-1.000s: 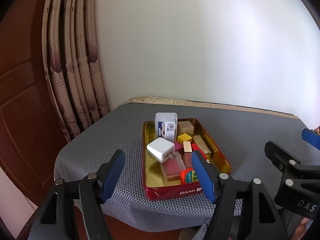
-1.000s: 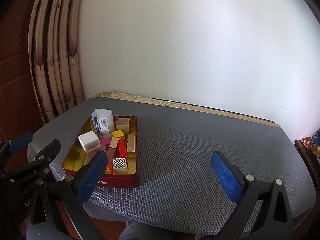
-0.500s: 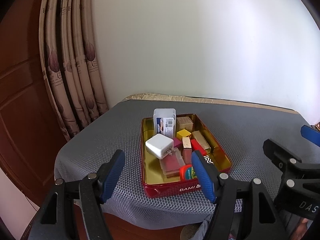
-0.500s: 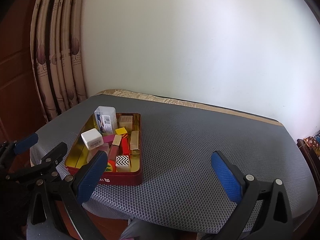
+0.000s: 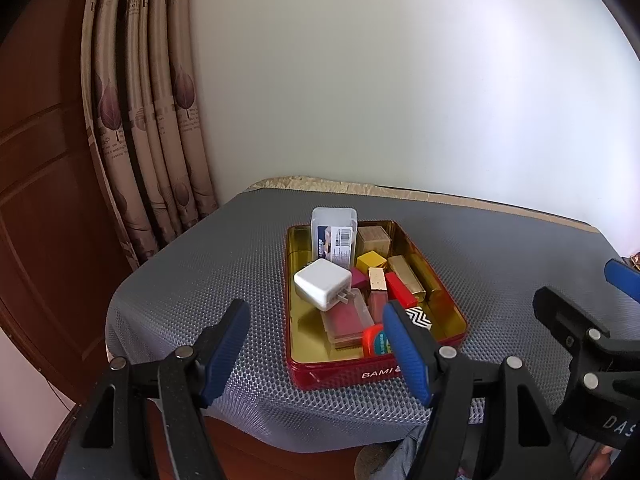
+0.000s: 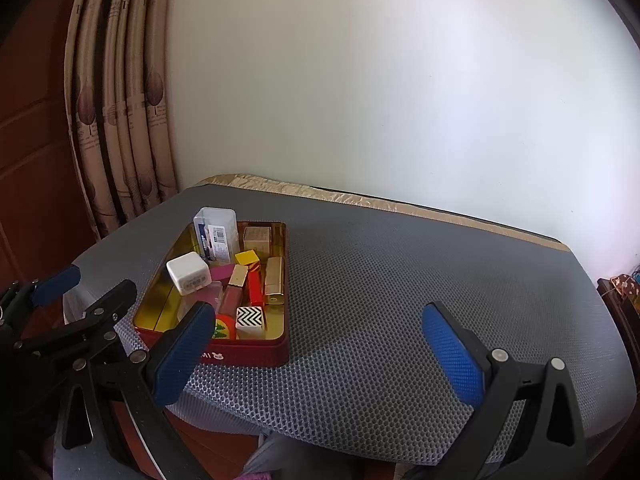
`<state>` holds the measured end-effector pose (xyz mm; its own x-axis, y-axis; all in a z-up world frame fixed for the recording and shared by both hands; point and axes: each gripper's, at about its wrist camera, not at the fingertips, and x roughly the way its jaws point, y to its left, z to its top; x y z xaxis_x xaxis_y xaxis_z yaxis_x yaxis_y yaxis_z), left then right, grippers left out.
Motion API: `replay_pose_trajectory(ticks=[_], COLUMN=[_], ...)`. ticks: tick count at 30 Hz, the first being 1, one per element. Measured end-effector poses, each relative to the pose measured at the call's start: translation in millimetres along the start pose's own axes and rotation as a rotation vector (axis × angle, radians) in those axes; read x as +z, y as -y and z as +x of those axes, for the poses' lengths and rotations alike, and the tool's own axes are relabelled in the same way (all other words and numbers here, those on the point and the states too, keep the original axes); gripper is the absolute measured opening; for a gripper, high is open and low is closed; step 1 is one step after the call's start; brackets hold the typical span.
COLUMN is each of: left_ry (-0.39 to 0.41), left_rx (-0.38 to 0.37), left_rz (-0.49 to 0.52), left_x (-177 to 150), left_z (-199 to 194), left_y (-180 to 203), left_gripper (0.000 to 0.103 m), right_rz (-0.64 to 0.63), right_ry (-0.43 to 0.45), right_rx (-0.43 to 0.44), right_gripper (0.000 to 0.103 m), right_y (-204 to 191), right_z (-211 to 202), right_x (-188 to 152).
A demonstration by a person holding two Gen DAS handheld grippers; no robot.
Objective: Organize rigid objects
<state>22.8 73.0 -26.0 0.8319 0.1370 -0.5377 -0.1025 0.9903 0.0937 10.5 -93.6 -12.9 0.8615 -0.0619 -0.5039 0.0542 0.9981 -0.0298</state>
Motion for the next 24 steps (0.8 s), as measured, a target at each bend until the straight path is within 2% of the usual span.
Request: replay_pose_trajectory(ticks=[24], left_ry=[-0.021], left_rx=[0.002], left_rz=[-0.008], left_x=[-0.1], left_z=[3.9], left_y=[-5.3], left_gripper=[0.071], right_rz=[-0.011], right_ry=[-0.016], right_rx=[0.013], right_gripper=[0.103], right_y=[-3.5], right_z=[3.1], right_x=[-2.1])
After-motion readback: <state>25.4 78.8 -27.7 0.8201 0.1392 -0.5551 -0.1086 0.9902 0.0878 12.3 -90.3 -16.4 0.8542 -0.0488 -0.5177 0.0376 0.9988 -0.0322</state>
